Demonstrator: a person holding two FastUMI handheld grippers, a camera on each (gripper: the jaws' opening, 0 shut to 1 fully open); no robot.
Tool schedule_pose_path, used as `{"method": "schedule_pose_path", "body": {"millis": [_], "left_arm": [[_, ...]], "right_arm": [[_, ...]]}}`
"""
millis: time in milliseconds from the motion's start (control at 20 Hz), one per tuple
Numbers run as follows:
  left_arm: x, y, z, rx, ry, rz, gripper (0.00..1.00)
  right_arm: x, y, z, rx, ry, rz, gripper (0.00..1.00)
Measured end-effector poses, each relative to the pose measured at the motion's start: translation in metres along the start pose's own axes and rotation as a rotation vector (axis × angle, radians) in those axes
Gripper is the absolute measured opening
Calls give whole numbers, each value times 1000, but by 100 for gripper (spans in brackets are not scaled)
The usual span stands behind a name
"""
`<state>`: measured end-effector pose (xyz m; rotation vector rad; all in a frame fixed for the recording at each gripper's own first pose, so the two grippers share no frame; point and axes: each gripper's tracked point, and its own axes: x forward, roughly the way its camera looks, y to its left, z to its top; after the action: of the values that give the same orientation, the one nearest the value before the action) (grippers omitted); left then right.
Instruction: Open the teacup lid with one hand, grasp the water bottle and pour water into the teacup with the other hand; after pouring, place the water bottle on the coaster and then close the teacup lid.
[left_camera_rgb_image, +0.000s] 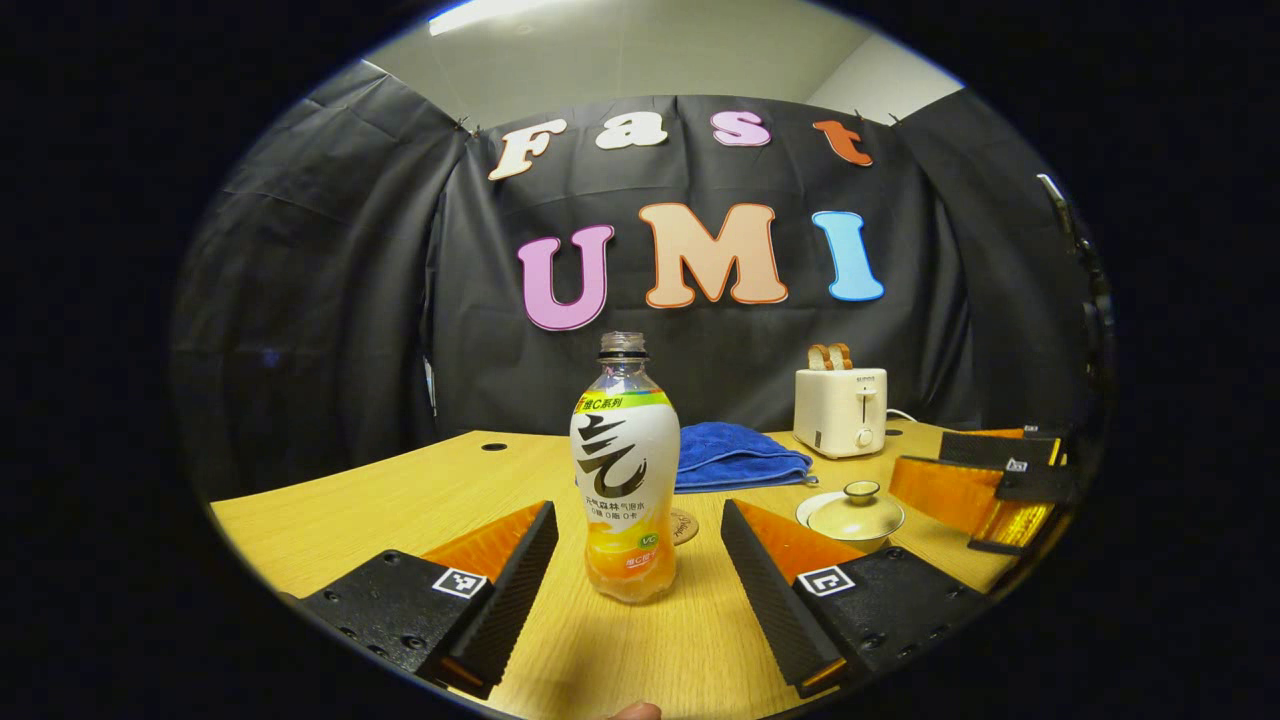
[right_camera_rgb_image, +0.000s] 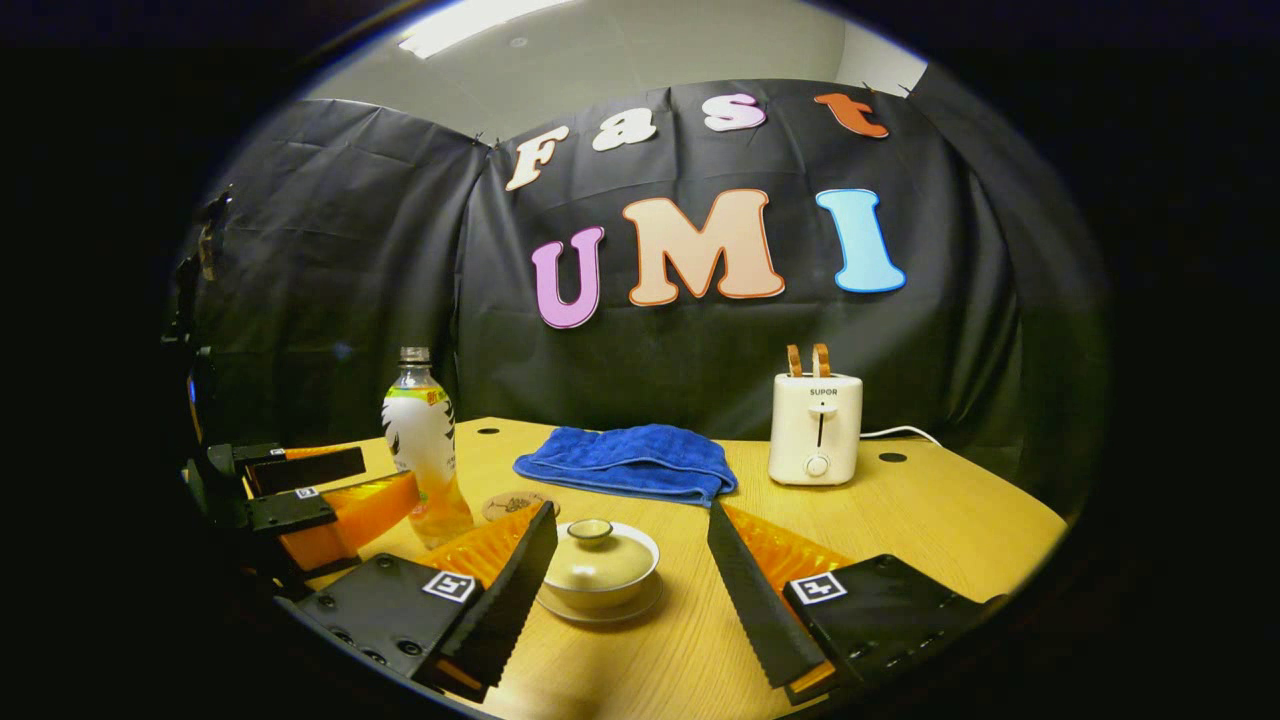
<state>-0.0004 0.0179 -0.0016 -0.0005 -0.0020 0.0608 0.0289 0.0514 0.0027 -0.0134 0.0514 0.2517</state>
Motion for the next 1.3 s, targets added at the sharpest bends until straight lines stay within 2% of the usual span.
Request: {"method": "schedule_pose_path", "body": {"millis": [100, 150, 200, 350, 400, 650, 700, 750, 800, 850, 900, 1000, 1050, 1100, 1200, 1300], "left_arm": [[1, 0, -1, -1, 1, -1, 96], [0, -1, -1, -1, 0, -4, 96], [0, -1, 0, -1, -1, -6, 96], [1, -2, -1, 0, -2, -8, 96], [1, -1, 0, 0, -1, -8, 96], [1, -3, -1, -3, 0, -14, 96], [1, -3, -1, -3, 1, -17, 96], [1, -4, -2, -4, 1, -18, 96], [1, -4, -1, -5, 1, -20, 96], [1, -5, -1, -5, 1, -21, 96], [1, -4, -1, -5, 2, -22, 96], [1, -5, -2, -6, 2, -24, 96], [1, -5, -1, -6, 2, -24, 96], [1, -5, -1, -6, 2, -24, 96], [1, -4, -1, -5, 2, -24, 96], [0, -5, -1, -5, 2, -24, 96]], "right_arm": [[10, 1, -3, -17, 35, 13, 93], [12, 4, -4, -20, 50, 24, 97], [16, 7, -3, -21, 59, 36, 93], [25, 18, -10, -36, 90, 64, 93], [28, 22, -13, -47, 103, 74, 96], [39, 35, -24, -105, 145, 89, 88], [39, 35, -25, -110, 156, 88, 91], [42, 33, -27, -120, 159, 75, 87], [43, 32, -30, -126, 169, 72, 71], [45, 34, -34, -129, 185, 71, 68], [45, 35, -36, -128, 195, 75, 60], [46, 35, -36, -129, 200, 75, 60], [46, 35, -37, -129, 203, 76, 52], [44, 39, -35, -120, 208, 93, 61], [46, 38, -37, -114, 207, 87, 45], [37, 36, -25, -114, 198, 79, 40]]}}
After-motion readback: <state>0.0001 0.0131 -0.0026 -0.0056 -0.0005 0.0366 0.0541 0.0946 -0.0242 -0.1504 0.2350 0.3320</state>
